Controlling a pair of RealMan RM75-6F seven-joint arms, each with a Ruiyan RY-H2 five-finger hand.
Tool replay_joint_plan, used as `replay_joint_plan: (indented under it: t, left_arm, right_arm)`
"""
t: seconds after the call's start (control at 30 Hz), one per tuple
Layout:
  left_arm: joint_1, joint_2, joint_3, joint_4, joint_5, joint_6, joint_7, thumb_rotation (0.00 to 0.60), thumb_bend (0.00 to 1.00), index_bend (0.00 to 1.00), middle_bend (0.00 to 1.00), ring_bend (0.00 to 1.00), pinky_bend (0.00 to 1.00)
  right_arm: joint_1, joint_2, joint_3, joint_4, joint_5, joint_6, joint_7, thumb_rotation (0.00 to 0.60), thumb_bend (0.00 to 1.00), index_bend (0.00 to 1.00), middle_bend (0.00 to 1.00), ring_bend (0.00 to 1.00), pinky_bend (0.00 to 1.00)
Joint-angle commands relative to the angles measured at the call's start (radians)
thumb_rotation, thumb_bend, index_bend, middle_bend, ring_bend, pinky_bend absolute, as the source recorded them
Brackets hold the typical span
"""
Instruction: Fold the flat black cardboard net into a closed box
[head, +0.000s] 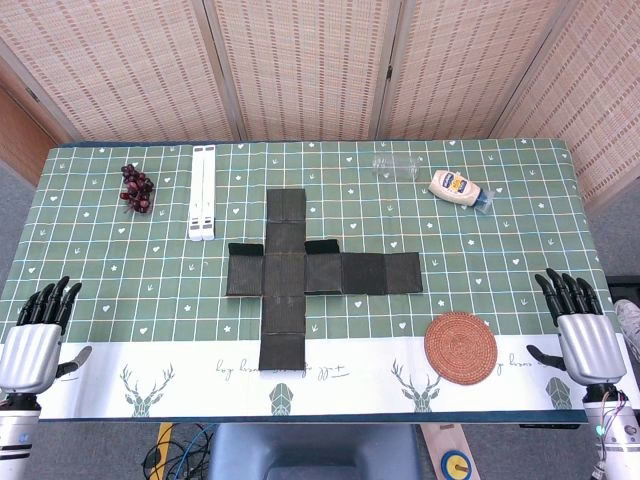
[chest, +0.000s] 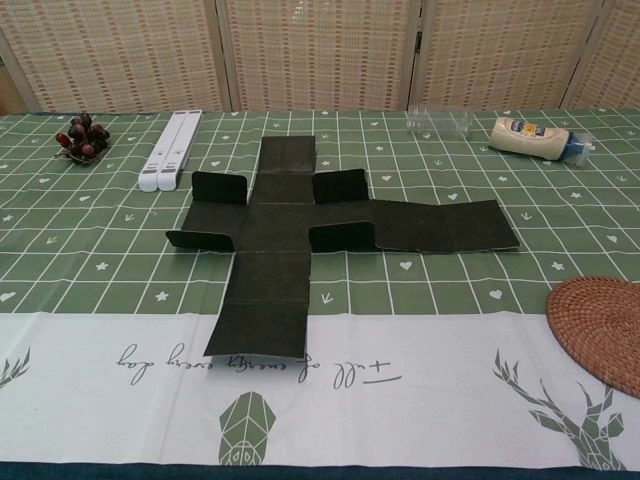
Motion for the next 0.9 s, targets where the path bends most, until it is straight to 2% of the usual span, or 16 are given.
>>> replay_joint_plan:
  t: [0.03, 0.3, 0.37, 0.47, 0.53, 0.63, 0.7, 0.8, 0.9]
  left_arm:
    - [-0.001, 0.000, -0.001, 0.002, -0.001, 0.000, 0.000, 0.600, 0.17, 0.00, 0.00, 0.00, 0.10]
    - [-0.017, -0.011, -0.007, 0.032, 0.034, 0.011, -0.040, 0.600, 0.17, 0.00, 0.00, 0.00, 0.10]
    - [-0.037, -0.014, -0.014, 0.060, 0.068, 0.012, -0.067, 0.600, 0.17, 0.02, 0.00, 0.00, 0.10]
    - [-0.078, -0.013, -0.021, 0.099, 0.109, -0.011, -0.111, 0.600, 0.17, 0.13, 0.01, 0.06, 0.14]
    - [-0.107, -0.009, -0.025, 0.116, 0.132, -0.032, -0.136, 0.600, 0.17, 0.21, 0.06, 0.14, 0.21]
    - [-0.162, -0.012, -0.031, 0.153, 0.169, -0.072, -0.198, 0.600, 0.17, 0.30, 0.21, 0.32, 0.45]
    - [-0.205, -0.023, -0.035, 0.186, 0.188, -0.108, -0.268, 0.600, 0.17, 0.36, 0.27, 0.49, 0.66]
    - [-0.276, -0.037, -0.032, 0.235, 0.206, -0.188, -0.371, 0.600, 0.17, 0.37, 0.30, 0.69, 0.91]
    - [-0.350, -0.054, -0.028, 0.276, 0.211, -0.285, -0.451, 0.600, 0.17, 0.37, 0.31, 0.79, 0.99]
  right_arm:
    - [0.002, 0.001, 0.001, -0.001, -0.002, 0.000, -0.002, 0.600, 0.00, 0.00, 0.00, 0.00, 0.00]
    - [0.013, 0.013, 0.011, -0.015, -0.010, 0.003, -0.018, 0.600, 0.02, 0.00, 0.00, 0.03, 0.01]
    - [0.023, 0.024, 0.017, -0.025, -0.011, -0.004, -0.034, 0.600, 0.04, 0.00, 0.02, 0.09, 0.09]
    - [0.045, 0.043, 0.028, -0.041, -0.012, -0.023, -0.065, 0.600, 0.10, 0.00, 0.10, 0.30, 0.40]
    - [0.063, 0.059, 0.033, -0.061, -0.001, -0.054, -0.088, 0.600, 0.17, 0.01, 0.16, 0.51, 0.67]
    - [0.099, 0.087, 0.035, -0.103, 0.041, -0.136, -0.127, 0.600, 0.29, 0.04, 0.23, 0.74, 0.91]
    - [0.128, 0.106, 0.038, -0.129, 0.083, -0.203, -0.153, 0.600, 0.36, 0.05, 0.24, 0.79, 0.98]
    - [0.170, 0.119, 0.047, -0.148, 0.138, -0.278, -0.187, 0.600, 0.45, 0.07, 0.27, 0.83, 1.00]
    - [0.207, 0.126, 0.059, -0.159, 0.190, -0.333, -0.208, 0.600, 0.52, 0.09, 0.29, 0.85, 1.00]
